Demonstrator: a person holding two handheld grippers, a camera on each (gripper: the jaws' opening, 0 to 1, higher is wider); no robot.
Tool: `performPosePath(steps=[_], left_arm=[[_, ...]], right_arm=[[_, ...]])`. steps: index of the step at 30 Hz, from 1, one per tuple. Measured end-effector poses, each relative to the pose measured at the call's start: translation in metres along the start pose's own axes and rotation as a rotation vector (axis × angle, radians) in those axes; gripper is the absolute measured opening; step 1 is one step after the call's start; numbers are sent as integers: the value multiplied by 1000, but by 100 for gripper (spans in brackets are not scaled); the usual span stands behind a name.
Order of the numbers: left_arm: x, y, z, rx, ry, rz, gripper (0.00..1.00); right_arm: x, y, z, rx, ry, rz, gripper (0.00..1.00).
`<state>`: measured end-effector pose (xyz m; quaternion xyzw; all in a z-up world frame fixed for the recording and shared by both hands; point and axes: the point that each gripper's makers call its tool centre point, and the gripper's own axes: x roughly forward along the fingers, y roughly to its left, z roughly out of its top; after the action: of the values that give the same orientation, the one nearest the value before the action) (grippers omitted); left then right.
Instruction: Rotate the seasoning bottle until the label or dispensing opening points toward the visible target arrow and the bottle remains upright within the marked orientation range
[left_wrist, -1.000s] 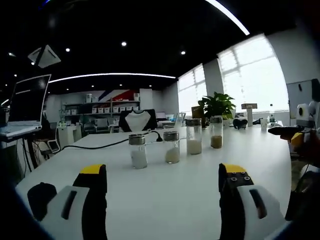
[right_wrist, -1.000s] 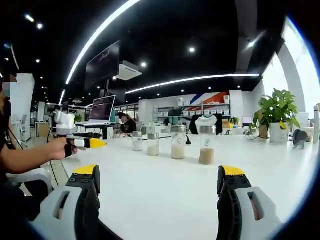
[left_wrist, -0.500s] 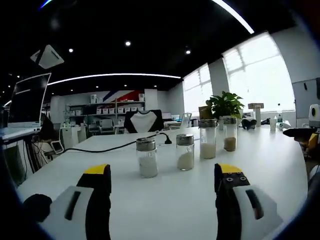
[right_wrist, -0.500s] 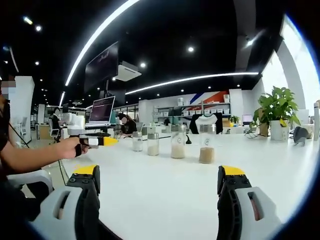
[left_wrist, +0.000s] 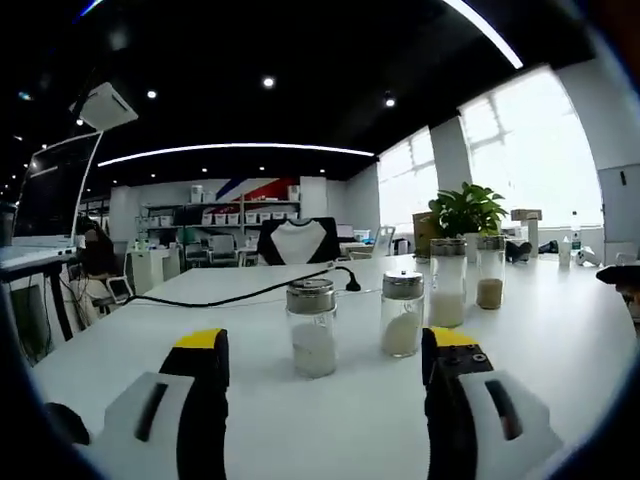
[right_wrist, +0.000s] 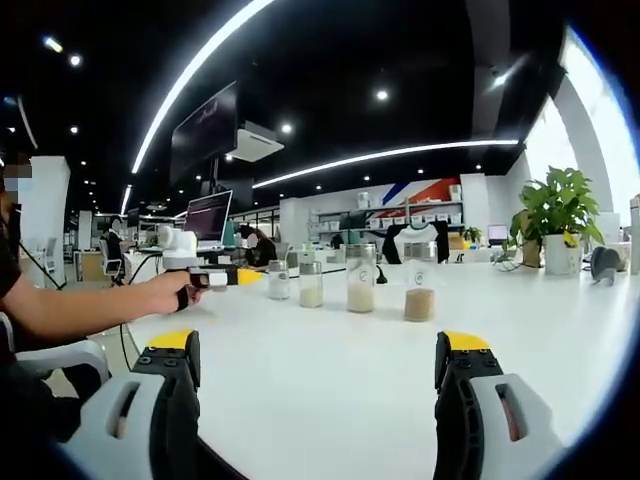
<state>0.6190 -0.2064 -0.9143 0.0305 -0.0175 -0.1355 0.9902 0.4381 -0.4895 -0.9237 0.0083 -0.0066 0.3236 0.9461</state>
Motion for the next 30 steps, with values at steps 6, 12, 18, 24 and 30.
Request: performPosePath(steps=[6,12,18,24,30], left_arm=[[15,3,3,4,-17,5,80],[33,11,0,-16,-28,26,70],[44,13,4,-103,-58,-4,62],[58,9,7,-89,-72,-24,55],[72,4,2,-68,-67,-51,49]], right_arm=[[1,0,-3,2,8,2,100],[1,0,-3,16,-3,4,100],[1,-1,-3,15,-1,0,100],[3,2,-4,25,1,9,99],[5,5,-3,28,-4,20,99]])
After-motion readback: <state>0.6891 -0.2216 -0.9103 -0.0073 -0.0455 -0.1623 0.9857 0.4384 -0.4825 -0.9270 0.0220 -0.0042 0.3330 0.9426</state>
